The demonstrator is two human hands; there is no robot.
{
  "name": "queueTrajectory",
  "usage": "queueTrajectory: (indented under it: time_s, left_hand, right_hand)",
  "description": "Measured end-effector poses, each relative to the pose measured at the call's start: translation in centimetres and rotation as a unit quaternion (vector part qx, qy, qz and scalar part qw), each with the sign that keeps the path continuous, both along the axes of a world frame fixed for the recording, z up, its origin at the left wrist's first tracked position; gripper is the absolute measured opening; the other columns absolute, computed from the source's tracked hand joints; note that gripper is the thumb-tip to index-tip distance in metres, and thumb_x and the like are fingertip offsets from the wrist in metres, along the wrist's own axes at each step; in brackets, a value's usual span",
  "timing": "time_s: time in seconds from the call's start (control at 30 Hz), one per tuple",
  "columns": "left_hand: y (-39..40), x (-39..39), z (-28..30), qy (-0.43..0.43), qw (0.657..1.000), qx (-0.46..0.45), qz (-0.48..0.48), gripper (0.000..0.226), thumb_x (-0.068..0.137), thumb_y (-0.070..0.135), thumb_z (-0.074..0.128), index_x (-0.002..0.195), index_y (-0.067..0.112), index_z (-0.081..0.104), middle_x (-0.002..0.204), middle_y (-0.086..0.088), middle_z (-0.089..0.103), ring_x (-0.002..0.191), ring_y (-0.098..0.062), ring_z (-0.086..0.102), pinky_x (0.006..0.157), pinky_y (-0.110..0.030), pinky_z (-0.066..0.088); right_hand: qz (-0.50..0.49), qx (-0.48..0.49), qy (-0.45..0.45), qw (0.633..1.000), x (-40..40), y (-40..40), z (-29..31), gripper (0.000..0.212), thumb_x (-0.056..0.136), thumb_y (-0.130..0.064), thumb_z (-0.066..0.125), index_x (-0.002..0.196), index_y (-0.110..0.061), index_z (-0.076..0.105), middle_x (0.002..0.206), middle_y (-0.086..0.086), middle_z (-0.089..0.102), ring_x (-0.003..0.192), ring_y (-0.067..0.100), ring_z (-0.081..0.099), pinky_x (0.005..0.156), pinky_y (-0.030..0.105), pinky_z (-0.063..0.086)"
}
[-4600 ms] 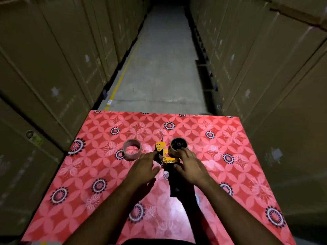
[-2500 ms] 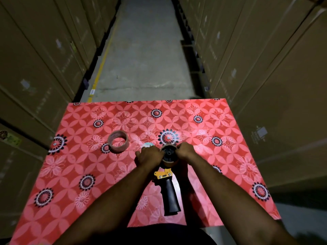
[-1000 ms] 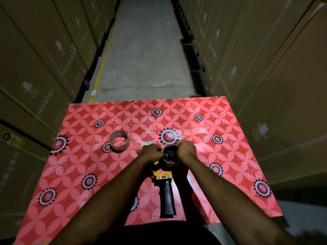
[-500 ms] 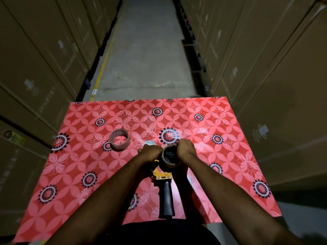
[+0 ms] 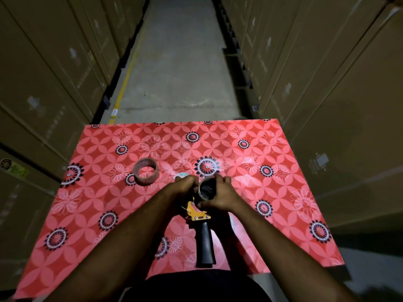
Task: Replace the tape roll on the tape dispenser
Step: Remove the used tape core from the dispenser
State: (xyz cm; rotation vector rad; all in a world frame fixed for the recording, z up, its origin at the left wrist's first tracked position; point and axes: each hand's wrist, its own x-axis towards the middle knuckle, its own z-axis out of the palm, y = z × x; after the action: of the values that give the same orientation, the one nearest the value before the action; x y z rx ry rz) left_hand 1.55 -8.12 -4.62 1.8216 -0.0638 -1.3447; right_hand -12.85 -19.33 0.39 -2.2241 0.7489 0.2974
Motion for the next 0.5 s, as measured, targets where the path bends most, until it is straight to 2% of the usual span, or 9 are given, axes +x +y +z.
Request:
queueTrajectory:
  time_s: [0.07,0.1,0.17,0.2,0.27,0.33,0.4,0.5]
  left_hand:
    - [-0.1,-0.7,2.6,-0.008,1.0,-0.02,-0.009,0.017,0.055,0.02,0.067,0.059,0.011,0.054,0.052,-0.004,0.051,0.055,-0.025,0.044,0.056,-0.035,0.038]
    - [-0.1,-0.8,3.2,-0.01,1.0,-0.025,0.013,0.013,0.071,0.016,0.061,0.061,0.011,0.055,0.054,-0.003,0.054,0.056,-0.025,0.048,0.055,-0.033,0.042]
    - [0.0,-0.9,3.4,-0.012,0.999,-0.03,0.031,0.022,0.082,0.015,0.054,0.06,0.013,0.05,0.053,-0.003,0.048,0.05,-0.019,0.048,0.048,-0.027,0.04]
    - [0.1,-1.0,3.2,-0.016,0.999,-0.029,0.033,0.025,0.084,0.018,0.051,0.06,0.014,0.047,0.054,-0.003,0.045,0.045,-0.016,0.046,0.046,-0.024,0.038]
    - [0.2,-1.0,2.6,-0.009,0.999,-0.027,0.041,0.034,0.089,0.033,0.049,0.063,0.012,0.053,0.058,-0.007,0.048,0.045,-0.017,0.047,0.051,-0.026,0.038]
    - [0.1,-0.5,2.0,0.0,0.999,-0.025,0.02,0.051,0.083,0.054,0.049,0.065,0.008,0.062,0.062,-0.011,0.057,0.056,-0.023,0.05,0.063,-0.034,0.04]
    - [0.0,0.4,1.3,0.008,1.0,-0.019,-0.019,0.073,0.081,0.075,0.044,0.071,0.008,0.068,0.071,-0.013,0.064,0.069,-0.026,0.055,0.075,-0.04,0.043]
    - [0.2,1.3,1.1,0.026,0.997,0.011,-0.073,0.108,0.071,0.099,0.033,0.088,-0.001,0.069,0.087,-0.017,0.066,0.083,-0.028,0.057,0.08,-0.043,0.041]
  right_hand:
    - [-0.048,-0.034,-0.043,0.997,-0.4,1.0,-0.3,0.103,0.051,-0.051,0.09,0.135,-0.015,0.041,0.122,0.004,0.037,0.106,0.02,0.054,0.091,0.029,0.051]
    - [-0.066,-0.041,-0.071,0.994,-0.4,1.3,-0.2,0.099,0.05,-0.058,0.085,0.131,-0.017,0.047,0.117,0.001,0.04,0.104,0.02,0.056,0.088,0.028,0.05]
    - [-0.058,-0.042,-0.117,0.991,-0.4,0.8,-0.1,0.094,0.048,-0.067,0.074,0.126,-0.018,0.056,0.113,0.002,0.054,0.101,0.019,0.058,0.085,0.023,0.046]
    - [-0.035,-0.042,-0.127,0.99,-0.3,0.1,-0.1,0.092,0.049,-0.063,0.076,0.128,-0.019,0.058,0.116,0.003,0.061,0.104,0.019,0.061,0.087,0.021,0.045]
    - [0.0,-0.025,-0.121,0.992,-0.3,-1.1,-0.1,0.089,0.054,-0.053,0.085,0.132,-0.02,0.058,0.123,0.002,0.067,0.112,0.019,0.064,0.09,0.021,0.045]
    - [0.006,-0.014,-0.099,0.995,-0.2,-1.6,-0.1,0.097,0.052,-0.059,0.083,0.136,-0.02,0.052,0.126,0.0,0.066,0.115,0.018,0.062,0.093,0.024,0.047]
    - [-0.009,-0.016,-0.074,0.997,0.0,-1.2,-0.5,0.111,0.042,-0.065,0.08,0.138,-0.02,0.045,0.128,0.001,0.057,0.12,0.021,0.055,0.098,0.032,0.049]
    - [-0.07,-0.019,-0.091,0.993,-0.3,0.0,-0.3,0.115,0.032,-0.066,0.072,0.133,-0.018,0.047,0.12,0.0,0.044,0.114,0.019,0.049,0.094,0.03,0.048]
